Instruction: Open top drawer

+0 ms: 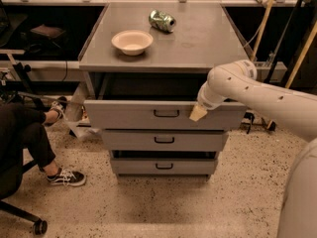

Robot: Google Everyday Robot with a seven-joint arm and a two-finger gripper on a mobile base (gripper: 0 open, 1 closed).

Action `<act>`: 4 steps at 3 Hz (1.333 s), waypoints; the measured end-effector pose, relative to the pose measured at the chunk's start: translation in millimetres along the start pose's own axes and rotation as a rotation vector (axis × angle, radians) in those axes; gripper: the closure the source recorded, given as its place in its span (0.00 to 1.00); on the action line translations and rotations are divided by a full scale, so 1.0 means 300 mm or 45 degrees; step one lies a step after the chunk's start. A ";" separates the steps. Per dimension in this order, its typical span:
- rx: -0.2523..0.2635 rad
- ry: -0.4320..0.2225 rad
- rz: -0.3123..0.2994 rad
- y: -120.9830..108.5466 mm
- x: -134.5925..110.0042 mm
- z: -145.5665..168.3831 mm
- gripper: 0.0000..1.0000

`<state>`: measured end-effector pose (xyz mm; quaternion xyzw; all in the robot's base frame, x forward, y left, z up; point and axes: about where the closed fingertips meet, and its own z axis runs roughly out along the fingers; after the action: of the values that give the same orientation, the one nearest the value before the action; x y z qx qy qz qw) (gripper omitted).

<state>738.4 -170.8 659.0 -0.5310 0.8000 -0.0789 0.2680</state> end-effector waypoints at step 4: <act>0.005 0.007 0.010 0.054 0.026 -0.034 1.00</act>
Offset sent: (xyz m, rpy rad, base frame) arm -0.4333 -0.1462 -0.0471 -0.0401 -0.0144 -0.1807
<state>717.8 -172.6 658.3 -0.5273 0.8026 -0.0807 0.2671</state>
